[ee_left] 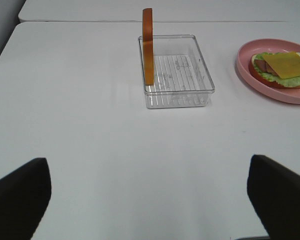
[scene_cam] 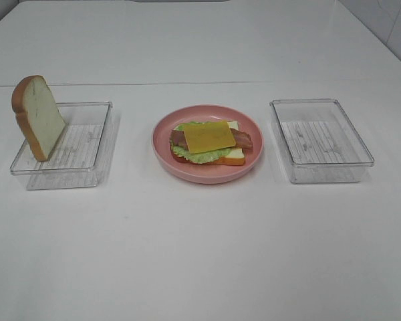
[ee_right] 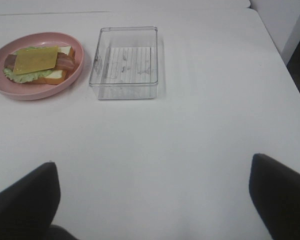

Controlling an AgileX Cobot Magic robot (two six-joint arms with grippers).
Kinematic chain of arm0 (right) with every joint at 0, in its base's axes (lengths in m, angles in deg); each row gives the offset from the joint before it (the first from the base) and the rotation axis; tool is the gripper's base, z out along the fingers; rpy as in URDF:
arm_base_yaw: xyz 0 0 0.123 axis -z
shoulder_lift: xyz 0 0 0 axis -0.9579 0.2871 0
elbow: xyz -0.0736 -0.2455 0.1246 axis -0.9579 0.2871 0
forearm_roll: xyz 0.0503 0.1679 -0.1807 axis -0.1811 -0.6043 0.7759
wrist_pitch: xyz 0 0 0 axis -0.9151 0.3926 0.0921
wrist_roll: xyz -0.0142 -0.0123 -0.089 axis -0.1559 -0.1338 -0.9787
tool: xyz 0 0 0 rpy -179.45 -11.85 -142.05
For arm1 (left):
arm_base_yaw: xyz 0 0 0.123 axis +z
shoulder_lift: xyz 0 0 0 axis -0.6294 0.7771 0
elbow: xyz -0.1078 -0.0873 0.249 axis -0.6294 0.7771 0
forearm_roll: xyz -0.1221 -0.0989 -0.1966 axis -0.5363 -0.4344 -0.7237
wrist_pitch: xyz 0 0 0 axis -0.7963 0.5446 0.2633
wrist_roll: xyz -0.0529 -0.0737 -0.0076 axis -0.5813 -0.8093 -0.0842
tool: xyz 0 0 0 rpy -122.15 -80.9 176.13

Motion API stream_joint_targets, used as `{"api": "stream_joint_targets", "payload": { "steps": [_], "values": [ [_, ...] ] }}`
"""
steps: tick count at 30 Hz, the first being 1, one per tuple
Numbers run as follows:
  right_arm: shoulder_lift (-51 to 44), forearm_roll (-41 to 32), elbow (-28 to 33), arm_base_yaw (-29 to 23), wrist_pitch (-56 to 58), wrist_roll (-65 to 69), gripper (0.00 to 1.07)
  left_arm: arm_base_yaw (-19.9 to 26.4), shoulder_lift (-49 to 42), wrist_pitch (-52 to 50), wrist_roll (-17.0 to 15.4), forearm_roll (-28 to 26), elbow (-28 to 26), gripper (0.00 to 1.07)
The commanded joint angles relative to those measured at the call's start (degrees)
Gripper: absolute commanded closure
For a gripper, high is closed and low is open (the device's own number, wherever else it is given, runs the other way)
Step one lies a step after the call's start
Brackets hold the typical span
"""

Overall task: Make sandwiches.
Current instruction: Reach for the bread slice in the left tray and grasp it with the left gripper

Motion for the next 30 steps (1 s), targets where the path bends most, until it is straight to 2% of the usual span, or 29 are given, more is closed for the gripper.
{"api": "stream_joint_targets", "payload": {
  "steps": [1, 12, 30],
  "values": [
    [-2.18, 0.86, 1.15, 0.06, -0.46, 0.40, 0.09, -0.06, -0.92, -0.74, -0.29, -0.46, 0.34, 0.04],
    [-4.35, 0.69, 7.39, 0.06, -6.42, 0.34, 0.09, -0.06, -0.92, -0.74, -0.29, -0.52, 0.34, 0.04],
    [-4.35, 0.80, 7.45, 0.00, -6.19, 0.57, 0.09, -0.06, -0.86, -0.74, -0.23, -0.34, 0.34, 0.04]
  ]
}}
